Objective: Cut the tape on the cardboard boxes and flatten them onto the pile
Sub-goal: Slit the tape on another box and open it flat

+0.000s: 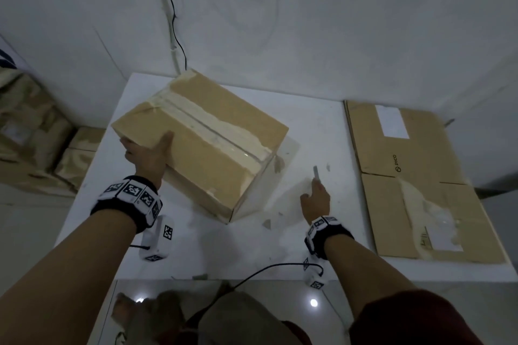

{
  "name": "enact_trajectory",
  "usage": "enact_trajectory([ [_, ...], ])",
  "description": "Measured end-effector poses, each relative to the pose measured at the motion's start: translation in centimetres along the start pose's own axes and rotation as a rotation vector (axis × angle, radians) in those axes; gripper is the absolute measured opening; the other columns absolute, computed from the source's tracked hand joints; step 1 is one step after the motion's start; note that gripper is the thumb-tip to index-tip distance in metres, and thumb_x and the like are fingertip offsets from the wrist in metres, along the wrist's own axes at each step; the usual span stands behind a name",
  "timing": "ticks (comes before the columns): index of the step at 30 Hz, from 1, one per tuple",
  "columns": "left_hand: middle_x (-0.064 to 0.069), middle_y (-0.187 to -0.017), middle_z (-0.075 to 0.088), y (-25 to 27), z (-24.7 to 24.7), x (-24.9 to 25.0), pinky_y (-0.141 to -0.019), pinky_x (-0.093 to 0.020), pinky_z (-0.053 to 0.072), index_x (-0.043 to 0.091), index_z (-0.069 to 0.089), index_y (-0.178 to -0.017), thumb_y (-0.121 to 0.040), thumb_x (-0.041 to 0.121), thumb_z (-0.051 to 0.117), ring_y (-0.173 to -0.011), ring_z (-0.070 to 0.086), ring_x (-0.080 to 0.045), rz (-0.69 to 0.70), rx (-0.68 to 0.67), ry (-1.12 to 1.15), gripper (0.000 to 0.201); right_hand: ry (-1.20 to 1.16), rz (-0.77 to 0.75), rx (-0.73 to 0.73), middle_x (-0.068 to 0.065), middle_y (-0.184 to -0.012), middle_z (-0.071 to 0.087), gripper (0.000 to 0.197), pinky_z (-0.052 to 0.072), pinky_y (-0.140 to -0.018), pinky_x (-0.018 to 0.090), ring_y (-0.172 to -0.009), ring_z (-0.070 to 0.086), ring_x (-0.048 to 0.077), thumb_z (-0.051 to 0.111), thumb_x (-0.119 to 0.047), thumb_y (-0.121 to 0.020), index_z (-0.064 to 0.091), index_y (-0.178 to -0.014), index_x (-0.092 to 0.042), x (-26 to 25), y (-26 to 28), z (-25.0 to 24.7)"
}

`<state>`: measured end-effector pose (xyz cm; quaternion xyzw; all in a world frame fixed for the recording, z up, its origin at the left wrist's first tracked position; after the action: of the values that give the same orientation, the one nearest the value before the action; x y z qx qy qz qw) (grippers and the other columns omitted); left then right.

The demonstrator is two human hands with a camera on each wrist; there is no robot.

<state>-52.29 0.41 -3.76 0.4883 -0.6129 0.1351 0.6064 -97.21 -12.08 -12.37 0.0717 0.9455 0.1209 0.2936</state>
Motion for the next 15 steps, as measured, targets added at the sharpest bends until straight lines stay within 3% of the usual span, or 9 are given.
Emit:
enact_trajectory([
  [4, -0.017, -0.154, 0.011, -0.1, 0.1, 0.2, -0.109, -0.052, 0.032, 0.015, -0.008, -0.153, -0.077, 0.052, 0.072, -0.137, 0.029, -0.036, 0.035, 0.005, -0.008, 0.116, 0.016, -0.029, 0.112, 0.028, -0.126, 0.057, 0.031, 0.042, -0.098, 0.039, -0.116, 0.054, 0.041, 0.058, 0.000, -0.092, 0.059, -0.122, 0.008, 1.0, 0.8, -0.6],
  [7, -0.018, -0.153, 0.013, 0.2, -0.2, 0.6, -0.108, -0.050, 0.034, 0.014, -0.007, -0.153, -0.078, 0.051, 0.071, -0.136, 0.031, -0.036, 0.070, 0.009, -0.024, 0.114, -0.051, 0.020, 0.178, 0.024, -0.112, 0.062, 0.023, 0.049, -0.088, 0.043, -0.104, 0.058, 0.040, 0.065, -0.004, -0.090, 0.065, -0.112, 0.003, 1.8, 1.5, -0.9],
  [11, -0.020, -0.152, 0.022, -0.1, -0.4, 1.0, -0.107, -0.050, 0.036, 0.013, -0.002, -0.153, -0.076, 0.052, 0.073, -0.135, 0.033, -0.037, 0.099, 0.015, -0.017, 0.114, -0.100, -0.008, 0.122, 0.027, -0.098, 0.069, 0.017, 0.047, -0.072, 0.029, -0.084, 0.063, 0.033, 0.064, -0.003, -0.091, 0.072, -0.100, 0.010, 1.6, 1.3, -0.8],
  [15, -0.017, -0.150, 0.030, -0.5, -0.4, 1.6, -0.108, -0.052, 0.036, 0.015, 0.000, -0.152, -0.067, 0.060, 0.076, -0.135, 0.036, -0.036, 0.125, -0.034, 0.010, 0.123, -0.173, 0.032, 0.118, 0.020, -0.095, 0.072, 0.019, 0.042, -0.072, 0.025, -0.089, 0.066, 0.032, 0.072, -0.007, -0.084, 0.073, -0.097, 0.005, 0.6, 1.2, -2.1],
])
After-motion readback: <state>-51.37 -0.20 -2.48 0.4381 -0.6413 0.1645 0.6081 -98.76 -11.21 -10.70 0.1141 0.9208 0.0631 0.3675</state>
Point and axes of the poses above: each hand's wrist, its own y-axis away from the middle knuckle, its own z-axis out of the palm, x = y × z, the point moved 10 cm from there along -y, towards the middle knuckle
